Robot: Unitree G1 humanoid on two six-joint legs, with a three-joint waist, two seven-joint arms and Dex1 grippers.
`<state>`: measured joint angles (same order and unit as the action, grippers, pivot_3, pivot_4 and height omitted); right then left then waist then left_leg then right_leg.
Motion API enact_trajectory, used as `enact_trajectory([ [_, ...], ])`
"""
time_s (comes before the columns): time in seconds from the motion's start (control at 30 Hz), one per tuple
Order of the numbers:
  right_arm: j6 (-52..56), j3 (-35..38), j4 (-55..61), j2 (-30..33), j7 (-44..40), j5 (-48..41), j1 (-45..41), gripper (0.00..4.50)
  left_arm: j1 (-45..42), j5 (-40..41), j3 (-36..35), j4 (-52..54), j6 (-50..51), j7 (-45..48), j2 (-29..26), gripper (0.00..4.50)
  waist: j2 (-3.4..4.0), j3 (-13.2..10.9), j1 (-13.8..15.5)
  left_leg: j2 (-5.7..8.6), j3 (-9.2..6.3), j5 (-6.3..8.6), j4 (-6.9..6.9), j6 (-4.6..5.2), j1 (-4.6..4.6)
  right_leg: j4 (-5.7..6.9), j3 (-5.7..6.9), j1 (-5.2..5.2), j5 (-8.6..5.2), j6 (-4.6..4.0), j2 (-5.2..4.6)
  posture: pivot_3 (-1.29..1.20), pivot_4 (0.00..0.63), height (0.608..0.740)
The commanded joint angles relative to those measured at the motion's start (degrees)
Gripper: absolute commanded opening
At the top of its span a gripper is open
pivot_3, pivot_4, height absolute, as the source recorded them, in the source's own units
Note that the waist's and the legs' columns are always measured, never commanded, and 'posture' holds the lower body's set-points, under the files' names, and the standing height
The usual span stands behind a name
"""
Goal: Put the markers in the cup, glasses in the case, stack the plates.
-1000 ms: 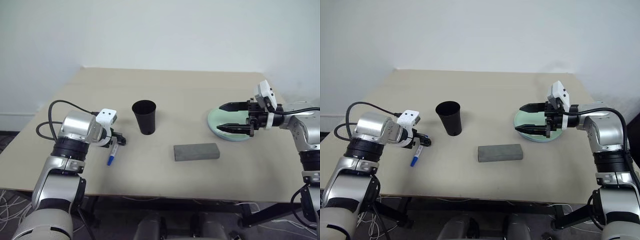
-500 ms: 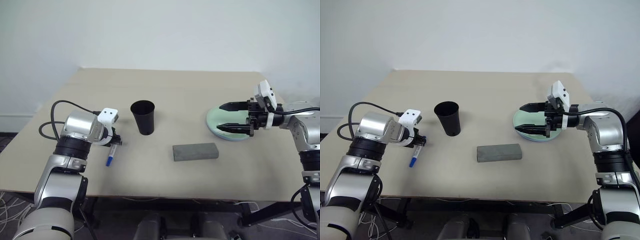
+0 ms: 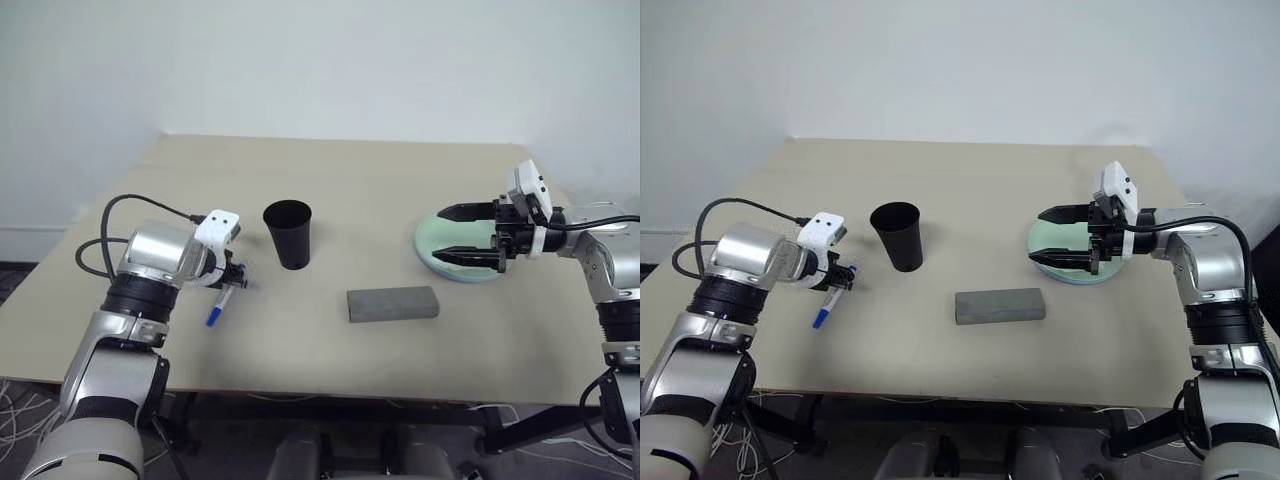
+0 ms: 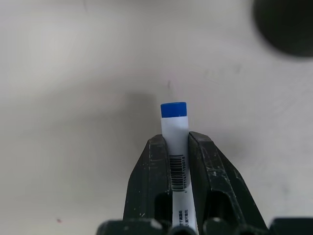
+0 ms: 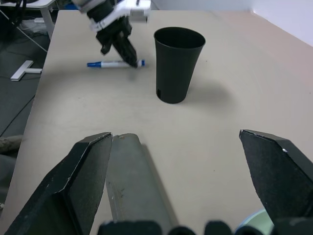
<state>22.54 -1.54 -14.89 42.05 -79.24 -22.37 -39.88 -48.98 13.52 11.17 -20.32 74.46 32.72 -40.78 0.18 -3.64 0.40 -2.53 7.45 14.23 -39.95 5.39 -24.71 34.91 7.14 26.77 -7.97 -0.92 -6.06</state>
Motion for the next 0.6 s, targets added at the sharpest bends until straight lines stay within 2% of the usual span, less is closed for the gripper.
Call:
enact_trajectory([
  [0.03, -0.8, 1.1, 0.1, 0.4, 0.0, -0.2, -2.1, 4.5, -4.5, 0.1, -1.9, 3.7, -2.7, 3.6, -4.5, 0.11, 0.0, 0.0, 0.0, 0.0, 0.01, 0.0, 0.01, 0.0, 0.0, 0.0, 0.0, 0.01, 0.0, 0.0, 0.0, 0.0, 0.0, 0.727],
  [0.13, -0.9, 1.2, -0.1, 0.3, 0.2, -0.1, -2.5, 4.5, -7.5, -0.4, -2.6, 3.5, -4.9, 5.6, -7.5, 0.11, 0.01, 0.0, 0.0, 0.0, 0.04, 0.01, 0.05, -0.02, 0.0, 0.0, 0.0, 0.03, 0.0, 0.0, 0.01, 0.0, 0.0, 0.727],
  [0.2, -1.0, 1.2, -0.2, 0.2, 0.3, -0.1, -2.6, 4.5, -10.0, 0.2, -6.0, 1.9, -7.3, 4.4, -6.6, 0.11, 0.0, 0.0, 0.1, 0.0, 0.04, 0.01, 0.07, -0.03, 0.0, 0.0, 0.01, 0.02, 0.0, 0.0, 0.01, 0.0, 0.0, 0.727],
  [0.37, -0.9, 1.1, 0.1, -0.2, 0.6, -0.1, -2.5, 4.5, -11.0, 2.6, -16.4, 0.6, -23.8, 0.5, 1.3, 0.11, -0.01, 0.0, 0.1, 0.03, 0.03, 0.01, 0.04, -0.02, 0.02, -0.09, 0.0, -0.08, 0.0, 0.0, -0.02, 0.0, 0.0, 0.727],
  [0.47, -0.9, 1.2, 0.2, -0.4, 0.7, -0.2, -2.6, 4.5, -9.7, 1.5, -18.8, 0.3, -34.8, -2.6, 5.7, 0.11, -0.03, 0.0, 0.0, 0.05, 0.06, -0.07, 0.02, -0.14, 0.05, -0.09, -0.01, -0.12, 0.01, 0.01, -0.04, 0.0, 0.0, 0.727],
  [0.6, -0.8, 1.4, 0.4, -0.3, 0.7, -0.2, -2.6, 4.5, -9.4, 2.3, -21.3, -1.0, -41.3, -5.9, 10.5, 0.11, -0.03, 0.0, 0.0, 0.03, 0.15, -0.19, 0.02, -0.35, 0.06, 0.01, -0.03, -0.09, 0.05, 0.06, 0.05, 0.0, 0.0, 0.727],
])
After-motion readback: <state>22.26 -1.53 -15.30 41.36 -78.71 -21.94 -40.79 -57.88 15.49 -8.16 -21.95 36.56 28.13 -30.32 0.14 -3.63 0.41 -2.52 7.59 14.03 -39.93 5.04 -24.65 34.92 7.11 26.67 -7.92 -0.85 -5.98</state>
